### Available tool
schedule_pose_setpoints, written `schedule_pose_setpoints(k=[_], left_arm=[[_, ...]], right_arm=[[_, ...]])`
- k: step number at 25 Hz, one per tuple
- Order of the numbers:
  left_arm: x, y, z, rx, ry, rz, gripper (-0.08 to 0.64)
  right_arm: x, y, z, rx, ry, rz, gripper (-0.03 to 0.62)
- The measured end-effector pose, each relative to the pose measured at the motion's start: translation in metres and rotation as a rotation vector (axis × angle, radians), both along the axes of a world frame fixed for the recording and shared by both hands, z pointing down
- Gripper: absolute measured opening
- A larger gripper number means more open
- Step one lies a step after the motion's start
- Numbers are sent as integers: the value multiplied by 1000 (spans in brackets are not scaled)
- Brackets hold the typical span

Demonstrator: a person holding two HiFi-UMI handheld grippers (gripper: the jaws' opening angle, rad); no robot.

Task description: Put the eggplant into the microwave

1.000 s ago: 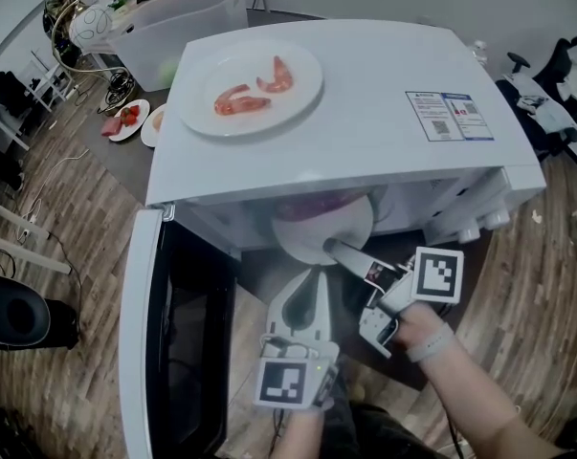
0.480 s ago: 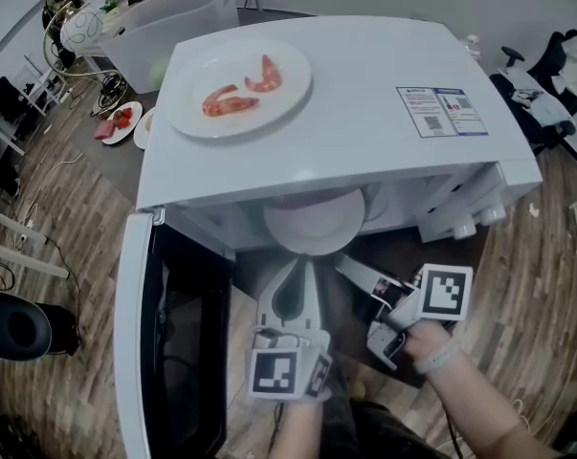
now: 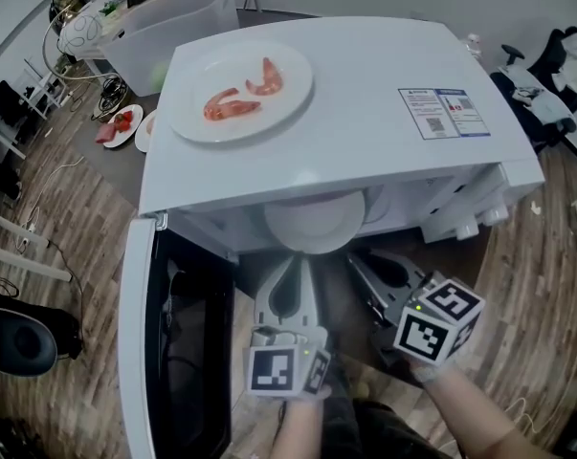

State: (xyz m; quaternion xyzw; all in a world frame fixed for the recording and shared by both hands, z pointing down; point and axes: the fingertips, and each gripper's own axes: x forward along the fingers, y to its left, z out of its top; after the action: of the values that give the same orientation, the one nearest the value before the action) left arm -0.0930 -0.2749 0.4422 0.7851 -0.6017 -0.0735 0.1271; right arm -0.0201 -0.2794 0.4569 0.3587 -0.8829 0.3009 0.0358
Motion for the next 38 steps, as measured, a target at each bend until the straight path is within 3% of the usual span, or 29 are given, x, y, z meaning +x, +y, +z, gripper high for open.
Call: schedule_pose_setpoints(k=[4, 10, 38], left_arm=[[-2, -1, 0, -1, -6, -3, 0], [-4, -4, 0, -6, -14, -2, 0], [-6, -24, 3, -38, -49, 62, 0]], right_arm=[[-2, -1, -4, 140, 148, 4, 6], [-9, -5, -5, 244, 266, 3, 6], [-33, -31, 4, 209, 261, 13, 5]])
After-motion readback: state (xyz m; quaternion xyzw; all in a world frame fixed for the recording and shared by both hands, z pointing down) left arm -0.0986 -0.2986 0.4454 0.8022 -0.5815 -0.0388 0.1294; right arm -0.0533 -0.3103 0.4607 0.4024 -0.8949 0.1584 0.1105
